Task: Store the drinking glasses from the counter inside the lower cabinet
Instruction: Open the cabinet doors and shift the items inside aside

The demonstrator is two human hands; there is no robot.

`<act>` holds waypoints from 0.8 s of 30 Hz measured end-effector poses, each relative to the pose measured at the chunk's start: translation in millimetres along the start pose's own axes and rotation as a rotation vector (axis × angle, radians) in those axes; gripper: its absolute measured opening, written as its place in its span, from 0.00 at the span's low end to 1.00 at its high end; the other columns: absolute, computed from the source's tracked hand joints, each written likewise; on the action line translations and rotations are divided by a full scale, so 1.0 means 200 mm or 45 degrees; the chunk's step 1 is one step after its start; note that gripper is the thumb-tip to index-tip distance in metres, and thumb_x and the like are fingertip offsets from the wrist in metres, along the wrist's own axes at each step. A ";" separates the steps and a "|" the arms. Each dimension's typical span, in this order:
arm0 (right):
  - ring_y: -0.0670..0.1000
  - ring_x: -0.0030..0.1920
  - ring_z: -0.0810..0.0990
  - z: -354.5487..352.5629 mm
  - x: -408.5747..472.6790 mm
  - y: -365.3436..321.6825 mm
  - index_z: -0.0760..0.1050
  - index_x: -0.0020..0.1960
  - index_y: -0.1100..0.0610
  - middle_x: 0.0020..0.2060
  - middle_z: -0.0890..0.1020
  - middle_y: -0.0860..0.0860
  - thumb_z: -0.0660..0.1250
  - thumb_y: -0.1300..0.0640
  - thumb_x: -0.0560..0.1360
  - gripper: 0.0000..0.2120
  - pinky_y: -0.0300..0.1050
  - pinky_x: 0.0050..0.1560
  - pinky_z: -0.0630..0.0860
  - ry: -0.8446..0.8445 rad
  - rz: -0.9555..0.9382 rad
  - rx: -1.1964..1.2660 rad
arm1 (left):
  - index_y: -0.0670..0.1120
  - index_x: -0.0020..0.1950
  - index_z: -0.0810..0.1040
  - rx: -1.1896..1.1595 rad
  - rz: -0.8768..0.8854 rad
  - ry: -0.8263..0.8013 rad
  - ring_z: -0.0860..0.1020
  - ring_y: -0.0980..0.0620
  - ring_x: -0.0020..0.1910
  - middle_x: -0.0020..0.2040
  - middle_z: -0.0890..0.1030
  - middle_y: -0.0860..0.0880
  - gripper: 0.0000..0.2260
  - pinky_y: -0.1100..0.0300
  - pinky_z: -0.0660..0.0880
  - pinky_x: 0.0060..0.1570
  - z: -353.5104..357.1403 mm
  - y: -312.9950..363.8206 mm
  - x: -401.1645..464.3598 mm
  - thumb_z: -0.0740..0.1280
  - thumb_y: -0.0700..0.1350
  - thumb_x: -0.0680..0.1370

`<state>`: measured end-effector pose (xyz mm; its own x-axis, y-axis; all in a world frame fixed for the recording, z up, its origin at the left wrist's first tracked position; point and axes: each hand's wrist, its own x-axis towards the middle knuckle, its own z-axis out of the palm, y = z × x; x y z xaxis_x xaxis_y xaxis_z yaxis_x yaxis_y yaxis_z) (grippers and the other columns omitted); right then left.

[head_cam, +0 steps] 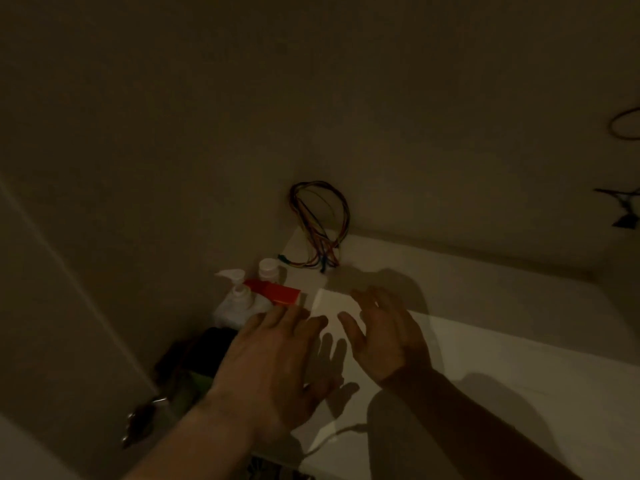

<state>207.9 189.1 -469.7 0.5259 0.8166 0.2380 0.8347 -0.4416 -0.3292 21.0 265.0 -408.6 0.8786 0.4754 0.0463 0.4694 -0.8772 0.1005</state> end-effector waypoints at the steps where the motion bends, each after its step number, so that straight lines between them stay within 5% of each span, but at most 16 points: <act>1: 0.59 0.68 0.75 -0.03 -0.04 0.05 0.74 0.71 0.54 0.69 0.75 0.58 0.53 0.38 0.80 0.28 0.56 0.64 0.75 0.033 -0.001 -0.081 | 0.59 0.78 0.52 -0.019 -0.012 -0.020 0.57 0.50 0.75 0.78 0.58 0.54 0.38 0.52 0.54 0.73 0.04 0.04 0.04 0.53 0.73 0.73; 4: 0.65 0.74 0.68 -0.09 -0.17 0.21 0.74 0.72 0.57 0.72 0.72 0.64 0.52 0.38 0.81 0.30 0.64 0.69 0.70 0.094 0.025 -0.216 | 0.59 0.80 0.45 -0.035 -0.026 -0.075 0.41 0.48 0.79 0.82 0.45 0.51 0.40 0.47 0.39 0.76 0.15 0.15 0.14 0.47 0.75 0.73; 9: 0.59 0.81 0.46 -0.14 -0.33 0.43 0.50 0.81 0.46 0.81 0.49 0.57 0.31 0.31 0.75 0.39 0.65 0.78 0.51 -0.175 0.358 -0.386 | 0.59 0.79 0.36 0.007 -0.027 -0.101 0.29 0.47 0.76 0.80 0.35 0.49 0.39 0.43 0.33 0.74 0.31 0.31 0.27 0.35 0.76 0.72; 14: 0.60 0.81 0.44 -0.22 -0.40 0.56 0.44 0.81 0.45 0.82 0.46 0.56 0.35 0.31 0.77 0.36 0.65 0.78 0.47 -0.234 0.507 -0.366 | 0.59 0.78 0.35 -0.012 -0.016 -0.104 0.31 0.47 0.77 0.80 0.35 0.49 0.45 0.44 0.32 0.74 0.35 0.46 0.39 0.27 0.77 0.64; 24: 0.59 0.81 0.46 -0.40 -0.43 0.63 0.44 0.81 0.46 0.82 0.48 0.55 0.40 0.33 0.80 0.33 0.63 0.78 0.49 -0.377 0.580 -0.316 | 0.59 0.80 0.40 0.053 -0.035 -0.218 0.39 0.47 0.79 0.82 0.42 0.49 0.39 0.45 0.36 0.75 0.32 0.59 0.44 0.39 0.75 0.72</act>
<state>281.7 33.2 -459.0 0.8016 0.5778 -0.1534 0.5679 -0.8162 -0.1068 159.4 199.2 -456.5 0.8659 0.4840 -0.1260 0.4935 -0.8678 0.0583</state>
